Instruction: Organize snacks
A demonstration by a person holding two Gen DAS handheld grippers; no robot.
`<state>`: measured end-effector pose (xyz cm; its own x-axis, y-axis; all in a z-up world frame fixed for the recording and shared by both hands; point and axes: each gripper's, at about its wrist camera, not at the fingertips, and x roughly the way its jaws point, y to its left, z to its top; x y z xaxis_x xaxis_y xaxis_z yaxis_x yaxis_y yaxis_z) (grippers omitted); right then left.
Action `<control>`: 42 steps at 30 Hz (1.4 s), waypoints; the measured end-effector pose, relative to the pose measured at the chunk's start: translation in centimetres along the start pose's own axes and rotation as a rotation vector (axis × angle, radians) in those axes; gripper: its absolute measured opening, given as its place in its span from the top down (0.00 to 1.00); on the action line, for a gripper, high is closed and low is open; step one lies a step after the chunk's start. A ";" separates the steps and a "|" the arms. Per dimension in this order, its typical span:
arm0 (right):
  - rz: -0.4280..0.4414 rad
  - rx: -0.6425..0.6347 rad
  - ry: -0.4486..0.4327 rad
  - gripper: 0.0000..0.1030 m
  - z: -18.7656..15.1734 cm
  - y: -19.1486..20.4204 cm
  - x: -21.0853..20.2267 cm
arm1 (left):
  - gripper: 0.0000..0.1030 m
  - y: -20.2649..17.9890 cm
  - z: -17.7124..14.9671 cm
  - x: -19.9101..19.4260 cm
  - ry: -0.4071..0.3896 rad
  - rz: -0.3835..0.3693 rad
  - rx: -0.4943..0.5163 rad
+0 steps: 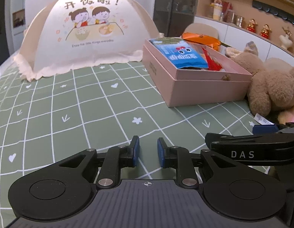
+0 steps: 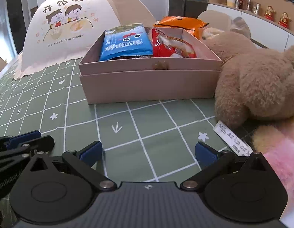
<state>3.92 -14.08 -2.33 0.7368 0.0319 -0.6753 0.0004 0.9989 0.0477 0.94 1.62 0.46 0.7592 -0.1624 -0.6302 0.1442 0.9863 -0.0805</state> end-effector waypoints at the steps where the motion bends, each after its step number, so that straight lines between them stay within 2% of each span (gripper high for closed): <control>1: 0.002 -0.002 -0.013 0.00 -0.1 0.0 0.2 | 0.77 -0.1 -0.1 0.0 -0.010 0.005 -0.001; 3: 0.009 -0.012 -0.062 0.00 -0.6 0.0 0.1 | 0.77 -0.3 -0.3 0.1 -0.030 0.015 0.007; 7: 0.007 -0.013 -0.093 0.00 -0.8 0.1 0.0 | 0.77 -0.7 -0.2 0.3 -0.035 0.033 0.035; 15: 0.023 -0.007 -0.094 0.00 -0.8 -0.1 0.1 | 0.77 -0.2 -0.2 0.3 -0.039 0.011 -0.001; 42: 0.021 -0.010 -0.094 0.00 -0.9 0.0 0.0 | 0.77 -0.4 -0.3 0.4 -0.040 0.025 0.018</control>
<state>3.28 -14.07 -2.96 0.7968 0.0501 -0.6021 -0.0222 0.9983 0.0537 1.00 1.15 0.07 0.7874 -0.1387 -0.6007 0.1355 0.9895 -0.0508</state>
